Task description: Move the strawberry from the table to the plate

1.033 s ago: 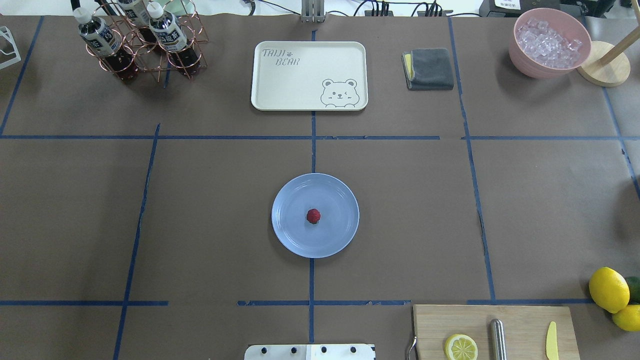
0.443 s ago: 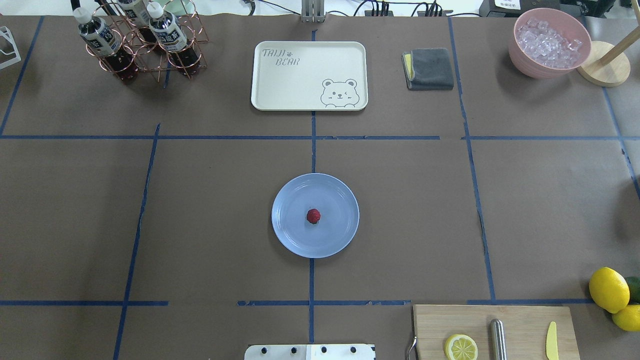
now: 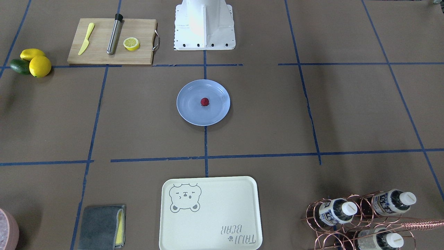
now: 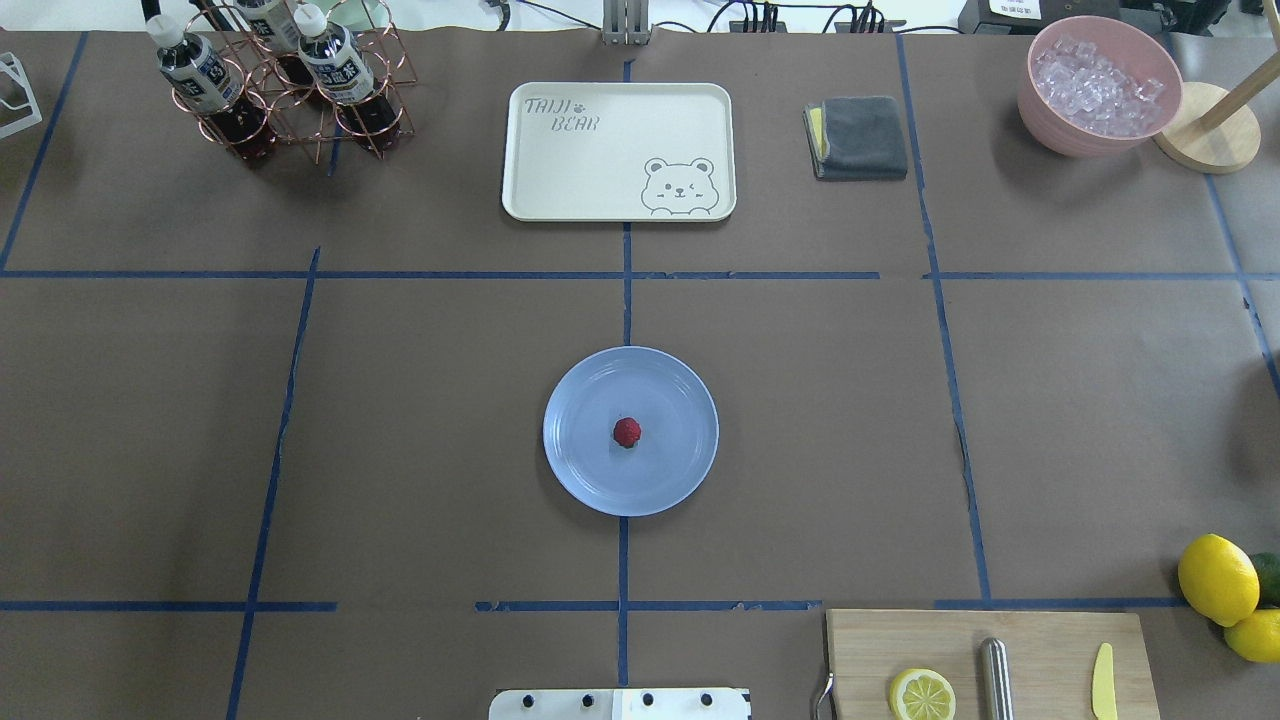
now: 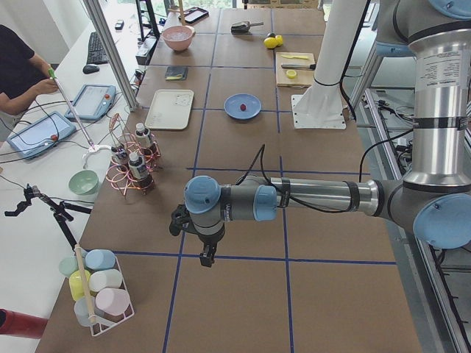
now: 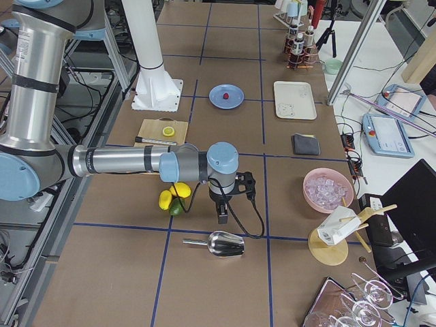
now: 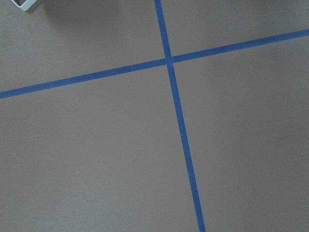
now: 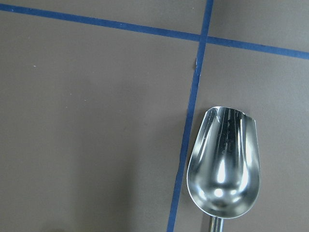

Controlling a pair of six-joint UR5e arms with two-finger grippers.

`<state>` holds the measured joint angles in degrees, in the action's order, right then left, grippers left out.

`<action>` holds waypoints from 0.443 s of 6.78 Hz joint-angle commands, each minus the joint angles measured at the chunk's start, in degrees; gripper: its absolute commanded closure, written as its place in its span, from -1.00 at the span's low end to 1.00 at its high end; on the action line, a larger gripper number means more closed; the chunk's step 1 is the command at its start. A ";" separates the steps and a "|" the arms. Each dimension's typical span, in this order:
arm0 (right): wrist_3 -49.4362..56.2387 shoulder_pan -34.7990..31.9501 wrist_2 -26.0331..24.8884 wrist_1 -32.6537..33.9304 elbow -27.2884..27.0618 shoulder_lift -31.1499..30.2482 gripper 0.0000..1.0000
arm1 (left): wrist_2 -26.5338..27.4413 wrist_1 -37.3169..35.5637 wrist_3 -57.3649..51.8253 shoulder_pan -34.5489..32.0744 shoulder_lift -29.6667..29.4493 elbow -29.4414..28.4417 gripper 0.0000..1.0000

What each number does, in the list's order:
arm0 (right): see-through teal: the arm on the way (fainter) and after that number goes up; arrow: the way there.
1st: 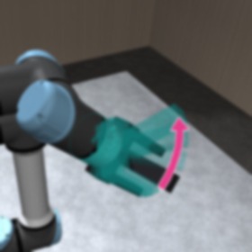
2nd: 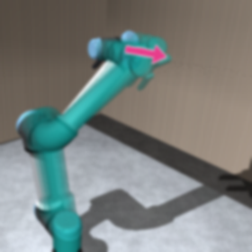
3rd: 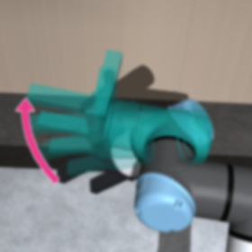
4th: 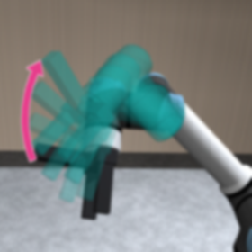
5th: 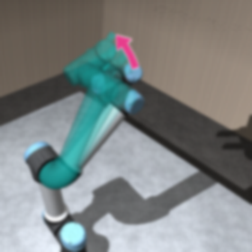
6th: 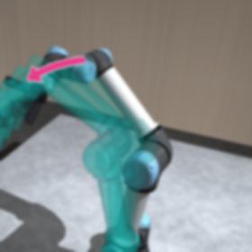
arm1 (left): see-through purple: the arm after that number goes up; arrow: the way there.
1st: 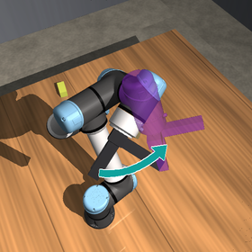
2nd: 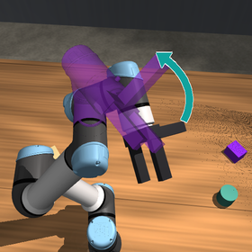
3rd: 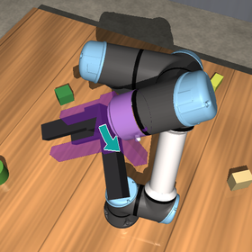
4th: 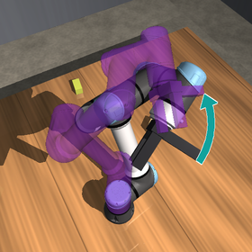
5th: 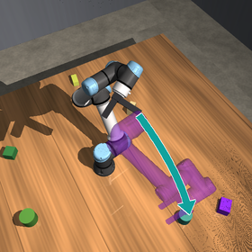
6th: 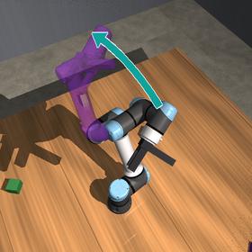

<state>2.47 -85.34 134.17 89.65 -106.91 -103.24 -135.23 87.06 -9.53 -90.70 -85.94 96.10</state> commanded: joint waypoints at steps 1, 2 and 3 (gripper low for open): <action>-0.18 0.00 -0.14 0.00 -0.06 -0.03 -1.00 | -0.03 1.00 7.75 -0.09 0.51 0.41 -1.00; -0.27 0.00 0.03 0.09 -0.06 -0.03 -1.00 | -0.03 2.31 7.85 -0.09 0.69 0.15 -1.00; -0.27 0.00 0.04 0.09 -0.14 -0.55 -1.00 | -0.38 2.33 7.86 -0.09 1.21 0.58 -1.00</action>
<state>2.24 -85.34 134.15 89.71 -106.99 -103.41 -135.36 88.89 -2.08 -90.78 -85.23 96.40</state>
